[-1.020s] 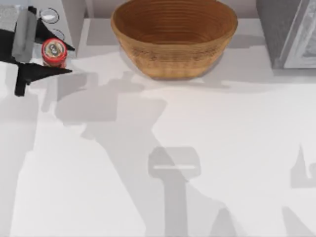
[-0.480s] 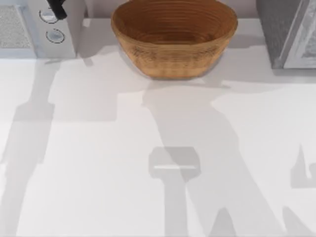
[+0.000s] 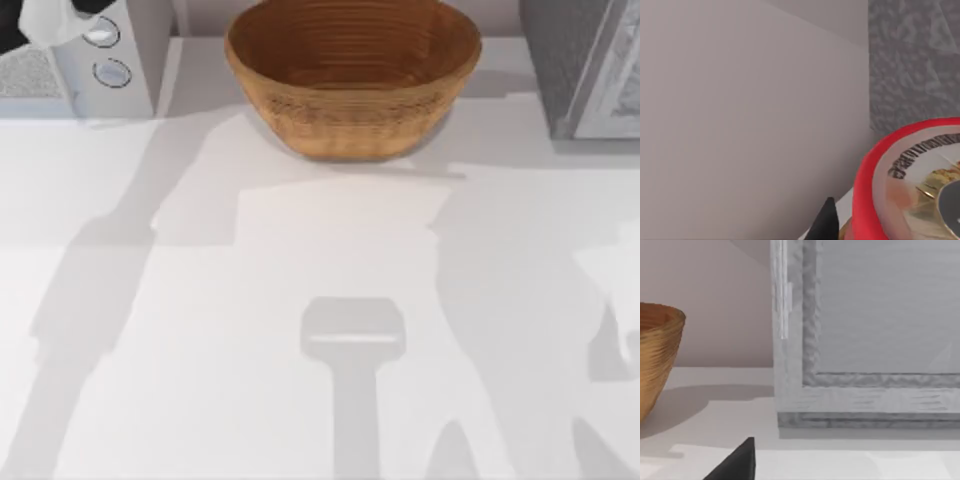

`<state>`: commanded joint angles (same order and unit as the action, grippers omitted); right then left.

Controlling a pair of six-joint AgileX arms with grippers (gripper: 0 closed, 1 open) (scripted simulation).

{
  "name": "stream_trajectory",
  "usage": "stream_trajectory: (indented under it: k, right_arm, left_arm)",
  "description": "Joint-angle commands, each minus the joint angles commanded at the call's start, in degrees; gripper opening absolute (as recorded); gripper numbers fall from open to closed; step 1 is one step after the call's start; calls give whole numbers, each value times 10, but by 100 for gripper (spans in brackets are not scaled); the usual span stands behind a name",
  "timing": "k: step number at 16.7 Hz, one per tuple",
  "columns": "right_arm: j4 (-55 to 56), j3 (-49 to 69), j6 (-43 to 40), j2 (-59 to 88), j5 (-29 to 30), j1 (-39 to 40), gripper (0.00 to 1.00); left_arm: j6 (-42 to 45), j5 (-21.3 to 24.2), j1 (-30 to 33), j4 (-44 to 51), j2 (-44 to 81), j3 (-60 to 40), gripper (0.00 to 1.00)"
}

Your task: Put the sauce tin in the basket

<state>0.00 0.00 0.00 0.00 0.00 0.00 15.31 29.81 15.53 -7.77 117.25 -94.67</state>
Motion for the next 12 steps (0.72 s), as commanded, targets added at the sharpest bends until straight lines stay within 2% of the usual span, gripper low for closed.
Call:
stream_trajectory:
  k: [4,12]
  right_arm:
    - [0,0,0,0,0,0,100]
    - [0,0,0,0,0,0,100]
  left_arm:
    - [-68,-12,46,-36,-4,27,0]
    - [-72,-13,50,-38,8,19,0]
